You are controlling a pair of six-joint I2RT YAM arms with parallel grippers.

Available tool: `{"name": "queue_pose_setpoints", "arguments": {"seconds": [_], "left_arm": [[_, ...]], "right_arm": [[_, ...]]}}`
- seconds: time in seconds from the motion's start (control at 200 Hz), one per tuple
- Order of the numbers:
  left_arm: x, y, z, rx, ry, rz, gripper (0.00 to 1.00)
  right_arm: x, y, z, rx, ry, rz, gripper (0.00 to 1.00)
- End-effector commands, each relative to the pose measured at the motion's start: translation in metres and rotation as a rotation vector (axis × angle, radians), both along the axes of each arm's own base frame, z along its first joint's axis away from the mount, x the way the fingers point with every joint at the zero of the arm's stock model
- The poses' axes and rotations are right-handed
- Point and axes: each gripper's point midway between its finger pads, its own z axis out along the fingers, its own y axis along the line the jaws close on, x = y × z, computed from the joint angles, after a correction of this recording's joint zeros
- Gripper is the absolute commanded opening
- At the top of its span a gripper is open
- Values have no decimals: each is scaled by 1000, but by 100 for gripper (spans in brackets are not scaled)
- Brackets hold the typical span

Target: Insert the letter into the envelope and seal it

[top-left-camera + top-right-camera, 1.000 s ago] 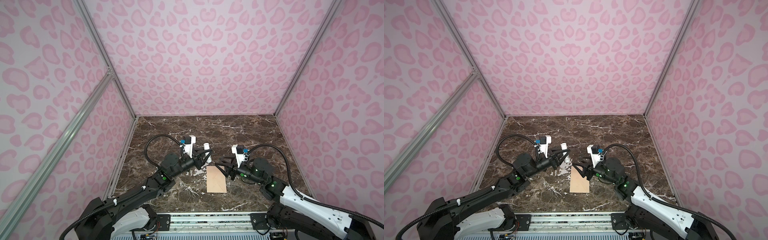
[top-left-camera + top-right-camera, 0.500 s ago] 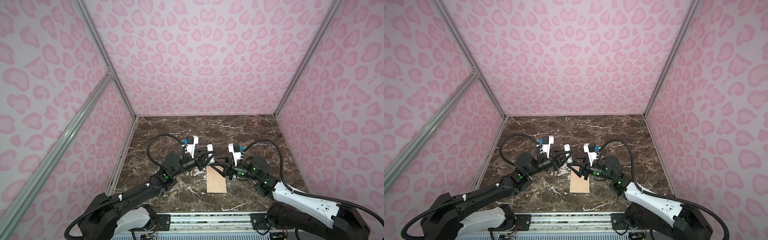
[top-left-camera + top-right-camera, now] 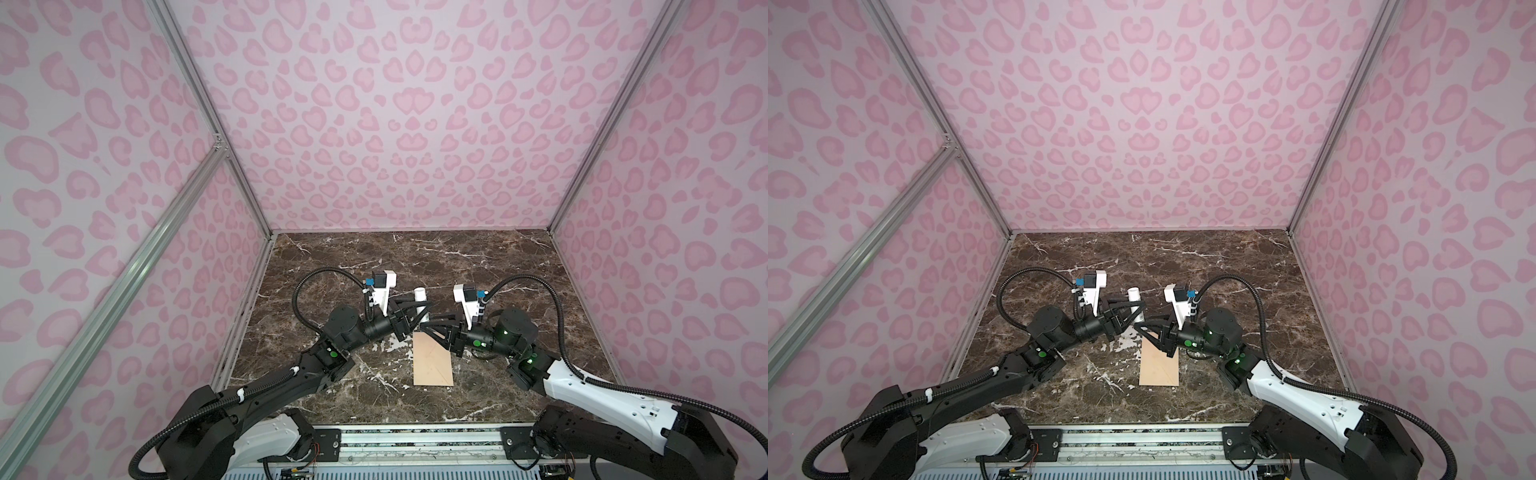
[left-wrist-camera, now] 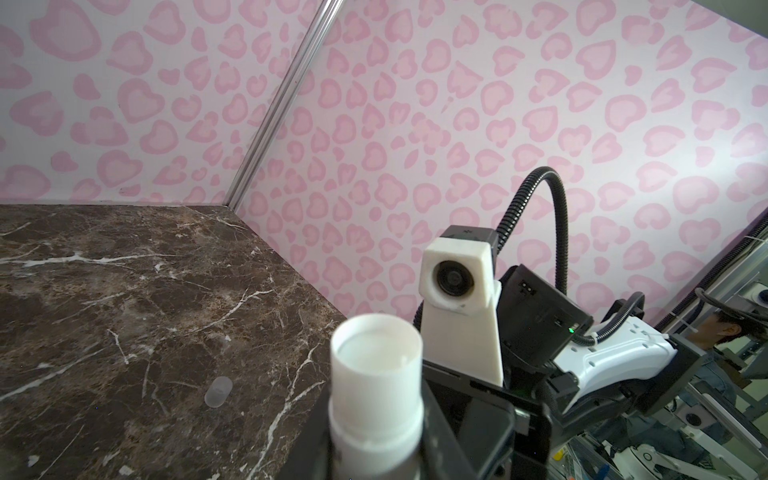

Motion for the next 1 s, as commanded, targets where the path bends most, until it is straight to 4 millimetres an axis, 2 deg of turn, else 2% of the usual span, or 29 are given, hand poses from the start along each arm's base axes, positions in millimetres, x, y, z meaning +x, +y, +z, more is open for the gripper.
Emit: {"name": "queue_pose_setpoints", "arguments": {"seconds": [0.0,0.155,0.6,0.77,0.995], "left_arm": [[8,3,-2,45,-25,69,4],[12,6,-9,95,-23,130,4],[17,10,-12,110,-15,185,4],[16,11,-11,110,-20,190,4],[11,18,-7,114,-46,193,4]], "right_arm": [[2,0,6,-18,-21,-14,23],[10,-3,7,-73,-11,-84,18],[10,-3,15,-247,-108,-236,18],[9,-6,11,-291,-128,-248,33],[13,-32,-13,-406,-220,-297,42]]}}
